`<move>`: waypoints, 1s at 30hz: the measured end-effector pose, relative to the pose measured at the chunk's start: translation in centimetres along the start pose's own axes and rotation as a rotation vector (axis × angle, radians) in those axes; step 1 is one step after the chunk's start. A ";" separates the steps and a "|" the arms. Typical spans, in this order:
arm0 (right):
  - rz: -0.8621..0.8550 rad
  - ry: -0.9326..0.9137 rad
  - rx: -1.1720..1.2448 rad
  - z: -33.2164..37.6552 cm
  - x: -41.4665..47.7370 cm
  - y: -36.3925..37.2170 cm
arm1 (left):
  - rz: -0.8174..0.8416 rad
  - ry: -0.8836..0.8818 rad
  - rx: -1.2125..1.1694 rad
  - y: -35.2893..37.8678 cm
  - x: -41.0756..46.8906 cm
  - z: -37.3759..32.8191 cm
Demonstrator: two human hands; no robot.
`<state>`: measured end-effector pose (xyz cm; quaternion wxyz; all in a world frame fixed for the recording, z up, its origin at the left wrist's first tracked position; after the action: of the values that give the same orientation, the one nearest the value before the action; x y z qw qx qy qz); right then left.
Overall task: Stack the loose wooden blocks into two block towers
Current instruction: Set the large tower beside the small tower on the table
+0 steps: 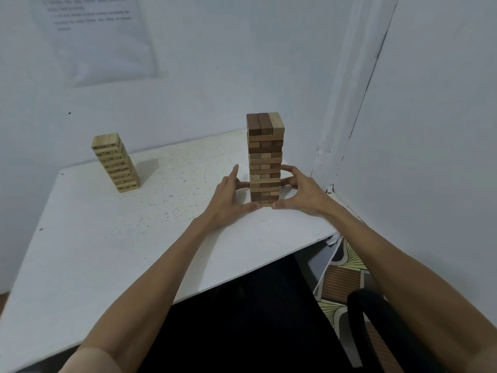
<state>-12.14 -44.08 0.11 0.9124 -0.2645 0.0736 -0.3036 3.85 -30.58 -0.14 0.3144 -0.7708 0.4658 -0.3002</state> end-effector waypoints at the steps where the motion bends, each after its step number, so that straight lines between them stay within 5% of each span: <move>1: 0.013 -0.004 0.005 0.2 0.3 0.3 | -0.008 0.002 0.011 -0.3 0.0 0.3; 30: 0.231 -0.144 0.034 7.7 13.0 10.8 | -0.117 -0.304 -0.026 -9.4 0.2 12.6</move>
<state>6.14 -41.12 1.26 0.9486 -0.2597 0.0327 -0.1779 18.40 -24.73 -0.75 0.3532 -0.8372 0.3709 -0.1920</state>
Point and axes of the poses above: each hand's wrist, its own x-axis towards the middle knuckle, its own y-axis out of the palm, z = x × y, the point moved 9 cm from there along x, towards the middle knuckle, and after that the axes turned 7 degrees about x, right-handed, at the moved point
